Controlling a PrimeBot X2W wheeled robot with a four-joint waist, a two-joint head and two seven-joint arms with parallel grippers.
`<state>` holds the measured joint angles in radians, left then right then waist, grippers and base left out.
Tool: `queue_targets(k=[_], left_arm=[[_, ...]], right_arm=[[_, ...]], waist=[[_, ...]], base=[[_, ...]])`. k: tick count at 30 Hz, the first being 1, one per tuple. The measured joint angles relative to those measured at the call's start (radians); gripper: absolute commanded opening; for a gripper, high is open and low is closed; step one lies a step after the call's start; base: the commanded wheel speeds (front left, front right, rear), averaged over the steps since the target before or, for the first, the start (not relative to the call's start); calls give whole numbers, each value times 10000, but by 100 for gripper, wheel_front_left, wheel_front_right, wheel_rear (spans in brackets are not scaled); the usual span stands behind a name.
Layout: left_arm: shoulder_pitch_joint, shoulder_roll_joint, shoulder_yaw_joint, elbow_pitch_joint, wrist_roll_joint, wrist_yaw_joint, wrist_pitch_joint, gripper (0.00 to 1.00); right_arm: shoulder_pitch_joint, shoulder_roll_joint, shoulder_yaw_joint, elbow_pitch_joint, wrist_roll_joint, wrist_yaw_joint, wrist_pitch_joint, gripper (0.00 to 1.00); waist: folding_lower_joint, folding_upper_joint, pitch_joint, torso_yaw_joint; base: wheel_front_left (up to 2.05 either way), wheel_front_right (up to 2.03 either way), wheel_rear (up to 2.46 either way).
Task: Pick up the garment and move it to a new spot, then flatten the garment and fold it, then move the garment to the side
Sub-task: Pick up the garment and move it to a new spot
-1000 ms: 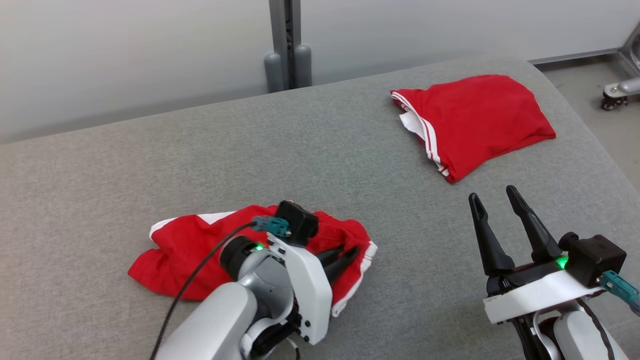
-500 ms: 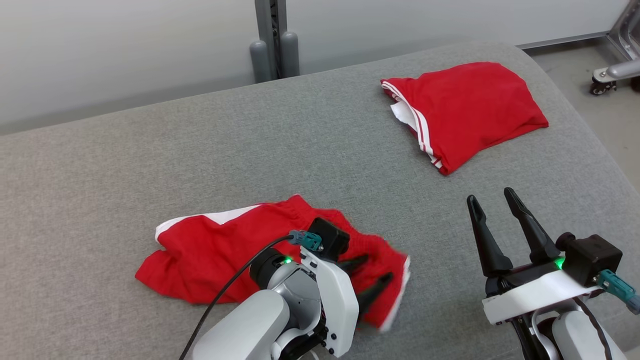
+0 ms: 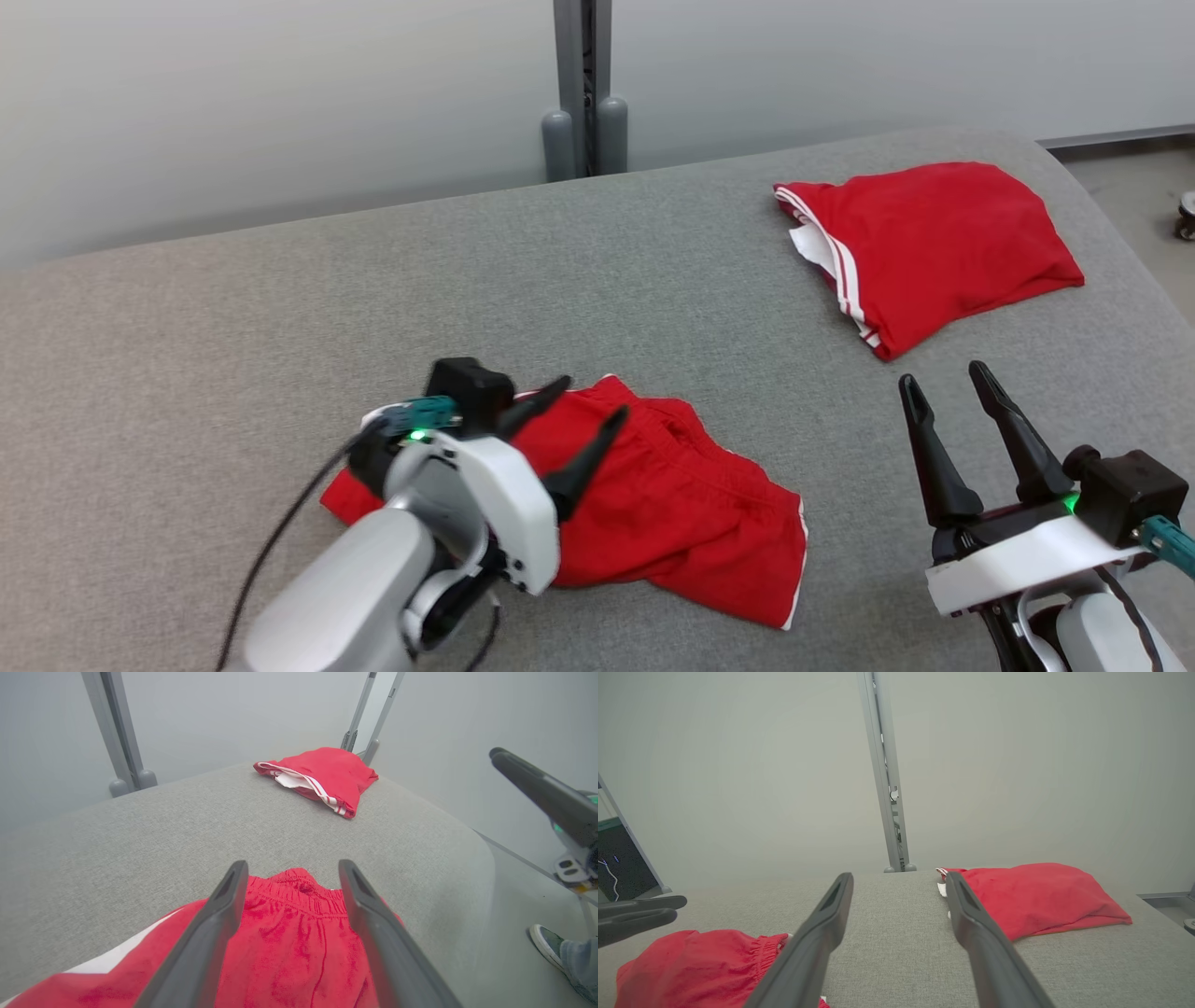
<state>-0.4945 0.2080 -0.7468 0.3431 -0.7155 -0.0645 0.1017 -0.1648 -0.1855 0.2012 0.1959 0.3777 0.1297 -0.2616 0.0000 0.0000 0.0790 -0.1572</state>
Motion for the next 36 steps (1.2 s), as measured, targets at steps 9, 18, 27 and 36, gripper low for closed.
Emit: queue_targets(k=[9,18,27,36], left_arm=[[1045,1373,1312,-1444,13,1212,-1055,100],[2465,2196,2638,-2257,-173,2121,-2518,100],[4089,2151,3751,-2729,113,3127,-3561,100],[5162,1051,4890,-2813,1060,2671,-3636,100]], right_arm=[[323,-115,-242,-196,-33,0,0,100],[477,-77,-506,-391,-113,0,-2,100],[729,192,-959,-479,-360,0,0,100],[888,303,-1110,-560,-514,0,0,100]], waist=[[0,0,-363,469],[-1,0,-592,608],[0,0,-571,682],[0,0,-508,739]], base=[[0,0,0],[0,0,0],[0,0,0],[0,0,0]])
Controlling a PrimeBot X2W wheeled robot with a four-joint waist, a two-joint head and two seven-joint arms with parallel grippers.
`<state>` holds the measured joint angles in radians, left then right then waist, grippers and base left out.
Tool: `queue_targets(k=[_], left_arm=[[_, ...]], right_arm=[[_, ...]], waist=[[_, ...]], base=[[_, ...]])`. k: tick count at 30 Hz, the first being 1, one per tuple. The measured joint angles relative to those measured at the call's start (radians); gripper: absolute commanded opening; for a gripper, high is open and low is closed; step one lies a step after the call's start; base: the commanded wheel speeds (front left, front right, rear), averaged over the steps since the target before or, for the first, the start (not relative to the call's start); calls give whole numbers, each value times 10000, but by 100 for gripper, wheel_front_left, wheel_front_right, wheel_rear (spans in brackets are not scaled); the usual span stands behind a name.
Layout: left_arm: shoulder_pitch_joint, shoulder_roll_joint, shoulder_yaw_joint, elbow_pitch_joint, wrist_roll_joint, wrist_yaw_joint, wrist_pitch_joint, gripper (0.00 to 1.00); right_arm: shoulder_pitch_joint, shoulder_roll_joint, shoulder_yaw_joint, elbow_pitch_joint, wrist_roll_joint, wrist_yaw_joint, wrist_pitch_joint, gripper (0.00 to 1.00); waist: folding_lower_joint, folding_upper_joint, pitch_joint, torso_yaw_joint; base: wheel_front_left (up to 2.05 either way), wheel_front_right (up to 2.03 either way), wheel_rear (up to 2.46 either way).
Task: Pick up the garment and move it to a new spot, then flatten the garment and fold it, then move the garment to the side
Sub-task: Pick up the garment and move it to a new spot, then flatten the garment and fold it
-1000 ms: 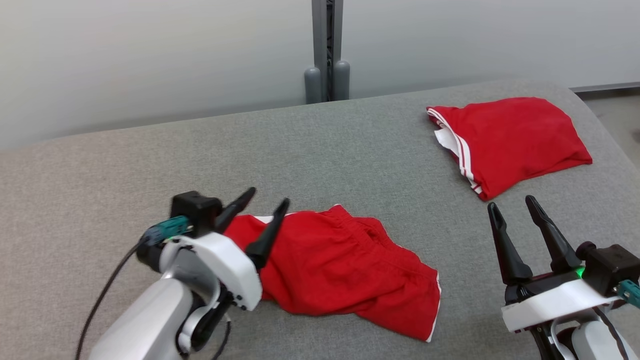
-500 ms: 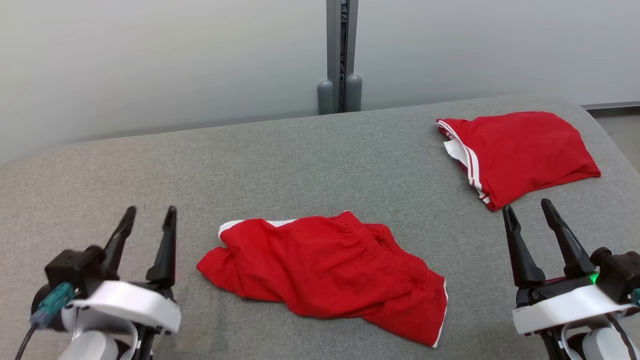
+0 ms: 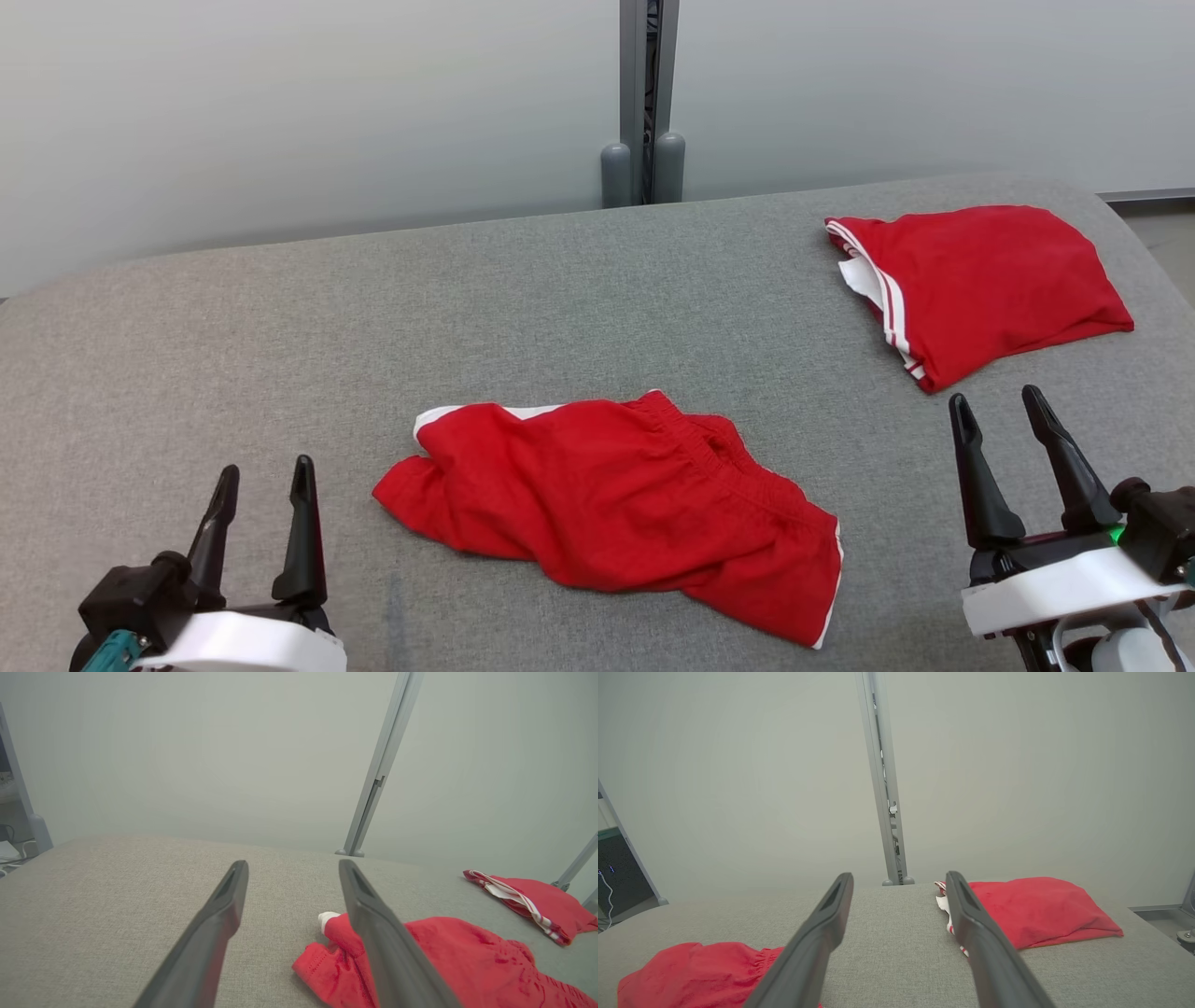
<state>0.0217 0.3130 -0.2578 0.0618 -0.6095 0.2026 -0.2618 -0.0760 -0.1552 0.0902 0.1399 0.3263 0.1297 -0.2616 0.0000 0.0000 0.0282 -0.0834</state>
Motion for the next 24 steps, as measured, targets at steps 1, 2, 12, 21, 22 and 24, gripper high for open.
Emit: queue_targets(k=[1,2,12,21,22,24], left_arm=[[71,-113,102,12,117,-77,0,100],[126,-203,161,19,232,-150,0,100],[156,-821,617,374,838,-736,-13,100],[144,-1070,832,621,1131,-1016,-15,100],[143,-1085,844,644,1158,-1058,-15,100],[141,-1114,867,686,1172,-1101,-15,100]], right_arm=[[0,0,-10,0,-35,0,-2,100],[1,-6,-13,2,-35,0,0,100],[1,-21,75,36,-59,0,0,100],[-2,-44,121,119,-13,0,-2,100],[-3,-46,128,136,-13,0,0,100],[-6,-50,157,188,-8,0,-2,100]], waist=[[1,0,1,8],[0,0,-1,16],[0,0,-43,3],[0,0,-29,55],[0,0,-38,68],[0,0,-56,100]], base=[[0,0,0],[0,0,0],[0,0,0],[0,0,0],[0,0,0],[0,0,0]])
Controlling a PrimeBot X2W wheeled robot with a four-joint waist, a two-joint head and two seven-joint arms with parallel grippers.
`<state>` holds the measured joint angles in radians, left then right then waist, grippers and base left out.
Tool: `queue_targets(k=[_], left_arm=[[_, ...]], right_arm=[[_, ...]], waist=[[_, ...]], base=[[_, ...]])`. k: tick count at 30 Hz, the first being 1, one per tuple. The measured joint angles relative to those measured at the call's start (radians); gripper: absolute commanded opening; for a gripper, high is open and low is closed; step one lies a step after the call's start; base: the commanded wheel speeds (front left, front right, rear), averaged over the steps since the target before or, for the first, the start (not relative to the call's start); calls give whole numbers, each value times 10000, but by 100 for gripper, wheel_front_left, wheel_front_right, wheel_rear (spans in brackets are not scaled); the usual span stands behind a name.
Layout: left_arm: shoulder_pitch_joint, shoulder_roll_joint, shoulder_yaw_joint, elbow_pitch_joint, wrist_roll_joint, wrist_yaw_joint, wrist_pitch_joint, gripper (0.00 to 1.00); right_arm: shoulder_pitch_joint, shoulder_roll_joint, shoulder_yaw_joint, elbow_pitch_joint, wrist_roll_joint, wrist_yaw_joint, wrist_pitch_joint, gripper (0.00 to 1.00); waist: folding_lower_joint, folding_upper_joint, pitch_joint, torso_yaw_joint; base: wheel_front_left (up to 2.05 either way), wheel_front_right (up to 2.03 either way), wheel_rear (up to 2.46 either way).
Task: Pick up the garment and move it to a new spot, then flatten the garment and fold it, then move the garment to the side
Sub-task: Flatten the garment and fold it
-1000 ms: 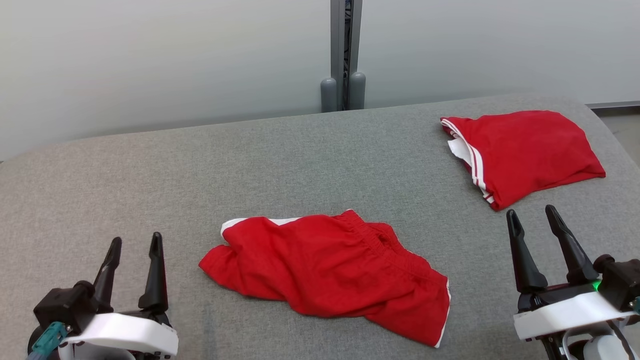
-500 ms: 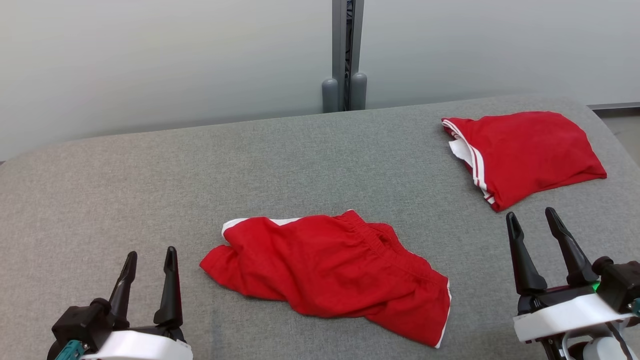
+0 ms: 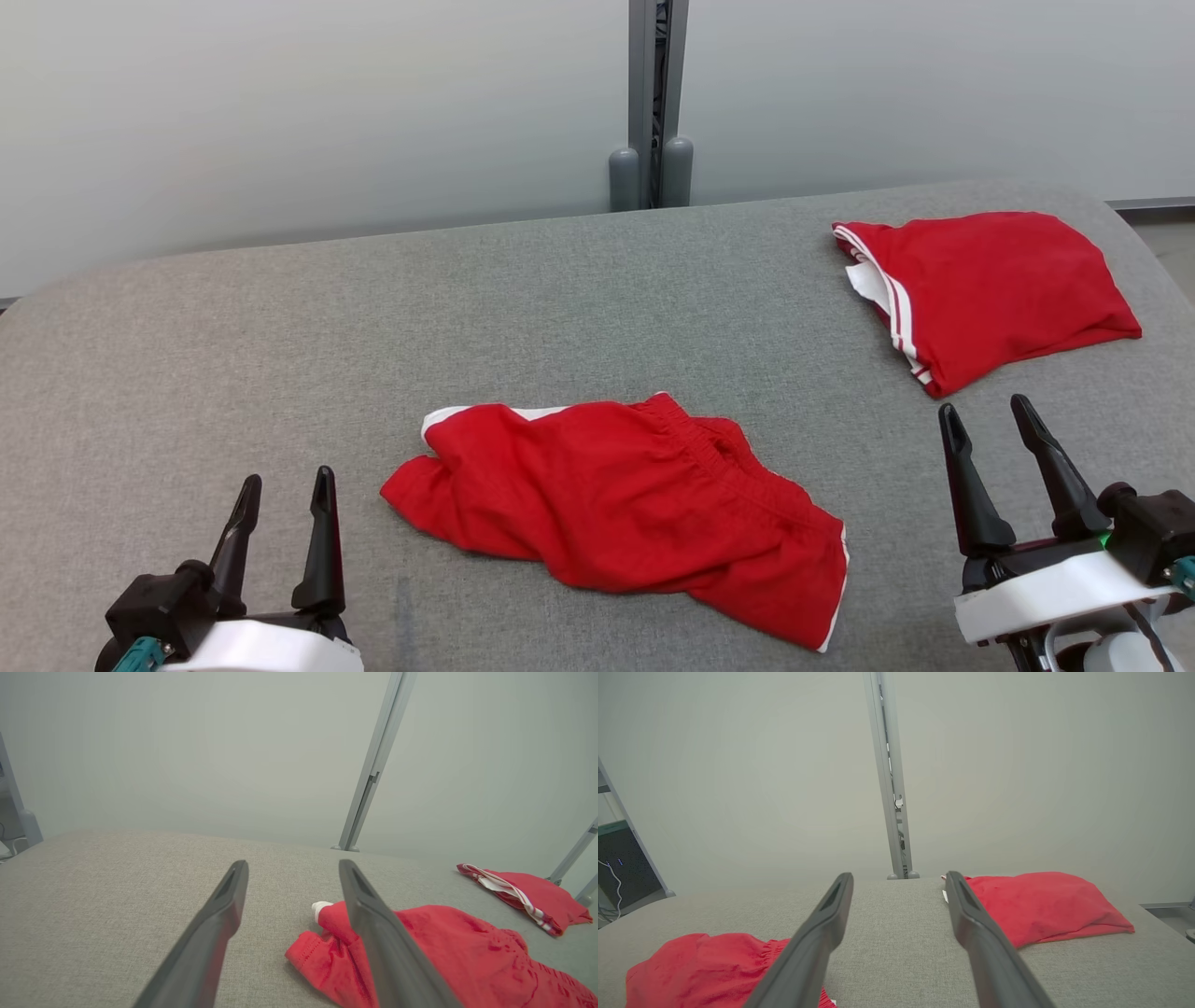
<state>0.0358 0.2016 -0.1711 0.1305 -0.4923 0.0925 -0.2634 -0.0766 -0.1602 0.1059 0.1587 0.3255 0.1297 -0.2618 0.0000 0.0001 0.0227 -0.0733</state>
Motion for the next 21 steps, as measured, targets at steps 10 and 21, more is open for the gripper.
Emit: queue_targets(k=[10,21], left_arm=[[-4,-178,67,119,119,-130,0,100],[-223,-291,-33,299,186,-299,0,100]], right_arm=[[-250,-322,629,322,84,0,4,100],[-1719,-644,1741,1461,1020,0,591,100]], waist=[[0,0,-20,253],[1,0,146,800]], base=[[0,0,0],[0,0,0]])
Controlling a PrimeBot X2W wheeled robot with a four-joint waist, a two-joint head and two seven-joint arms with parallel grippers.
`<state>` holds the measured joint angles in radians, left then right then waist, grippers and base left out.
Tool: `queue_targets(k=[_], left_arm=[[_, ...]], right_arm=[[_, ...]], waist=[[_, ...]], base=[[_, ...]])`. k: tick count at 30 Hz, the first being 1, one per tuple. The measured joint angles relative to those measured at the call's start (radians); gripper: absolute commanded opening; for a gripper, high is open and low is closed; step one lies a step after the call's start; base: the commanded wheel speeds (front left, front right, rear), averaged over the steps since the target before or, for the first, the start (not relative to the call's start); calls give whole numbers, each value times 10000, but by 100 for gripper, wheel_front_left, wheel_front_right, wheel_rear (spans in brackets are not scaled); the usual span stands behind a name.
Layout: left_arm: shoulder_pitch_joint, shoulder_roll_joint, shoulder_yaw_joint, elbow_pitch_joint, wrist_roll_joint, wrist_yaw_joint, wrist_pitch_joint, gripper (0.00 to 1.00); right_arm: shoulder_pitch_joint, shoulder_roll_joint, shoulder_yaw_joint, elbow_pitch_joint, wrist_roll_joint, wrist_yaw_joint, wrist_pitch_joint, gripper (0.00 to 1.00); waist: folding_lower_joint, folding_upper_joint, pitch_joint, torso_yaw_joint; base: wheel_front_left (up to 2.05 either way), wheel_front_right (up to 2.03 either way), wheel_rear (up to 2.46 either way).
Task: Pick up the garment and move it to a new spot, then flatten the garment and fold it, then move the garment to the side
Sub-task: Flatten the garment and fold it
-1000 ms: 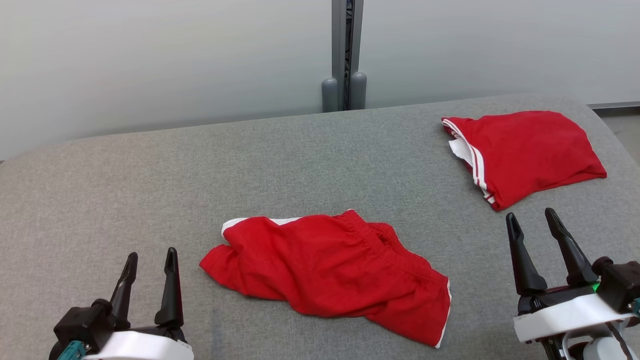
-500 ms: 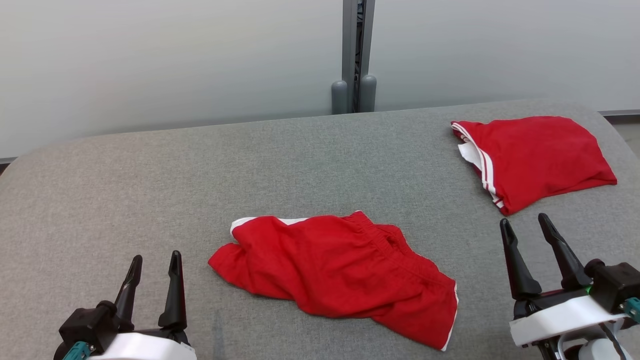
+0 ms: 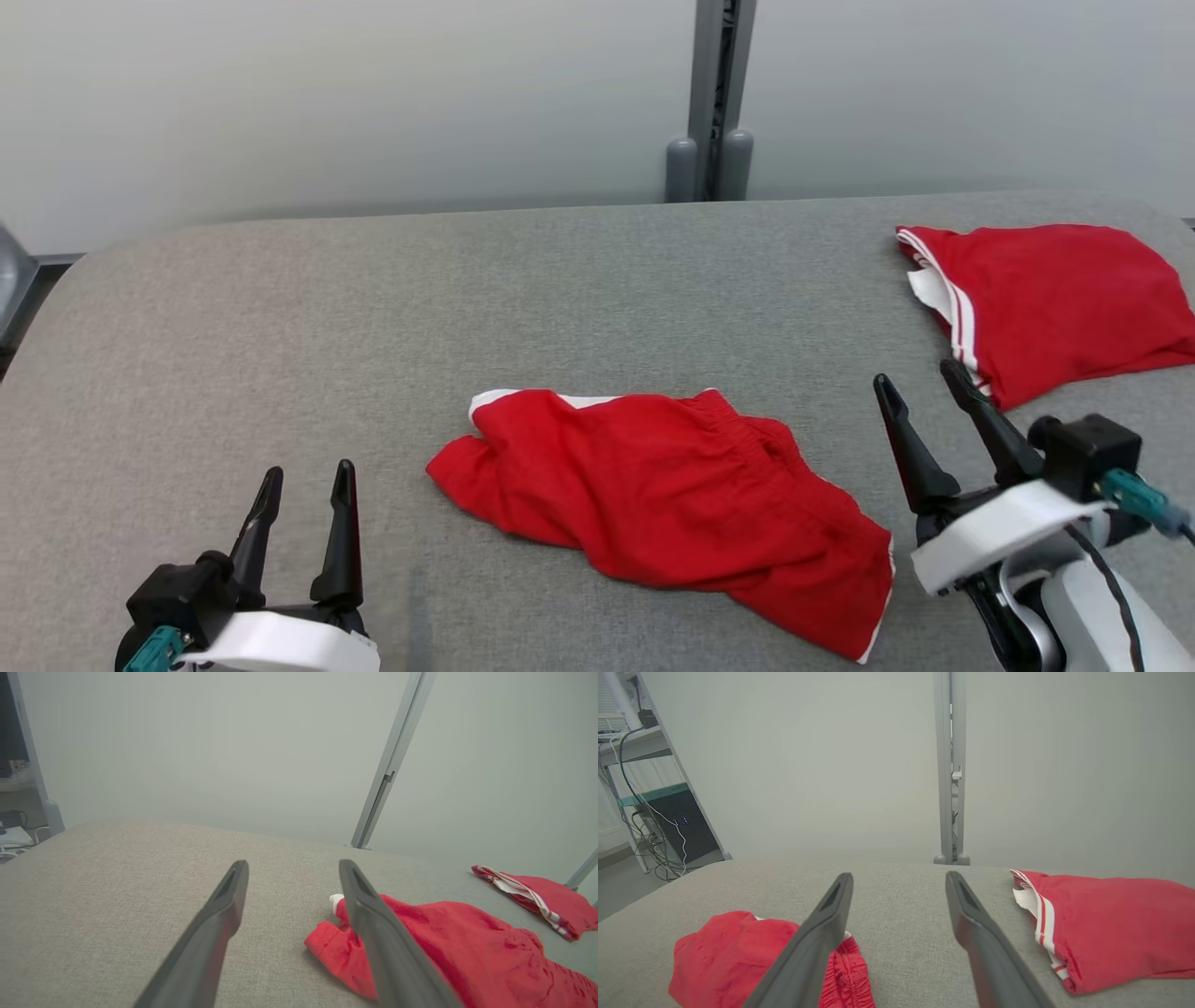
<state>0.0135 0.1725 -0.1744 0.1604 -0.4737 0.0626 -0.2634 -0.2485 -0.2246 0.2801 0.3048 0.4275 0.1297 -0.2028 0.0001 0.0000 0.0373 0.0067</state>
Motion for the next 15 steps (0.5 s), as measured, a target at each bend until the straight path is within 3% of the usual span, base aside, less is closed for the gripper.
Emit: queue_targets(k=[8,15], left_arm=[[-252,-121,-61,151,6,-88,0,100],[-423,-244,-35,368,46,-182,0,100]], right_arm=[[-1497,127,585,1549,2151,0,1551,100],[-3025,309,713,3618,3467,0,4132,100]], waist=[[0,0,247,735],[-1,0,438,1387]], base=[[0,0,0],[0,0,0]])
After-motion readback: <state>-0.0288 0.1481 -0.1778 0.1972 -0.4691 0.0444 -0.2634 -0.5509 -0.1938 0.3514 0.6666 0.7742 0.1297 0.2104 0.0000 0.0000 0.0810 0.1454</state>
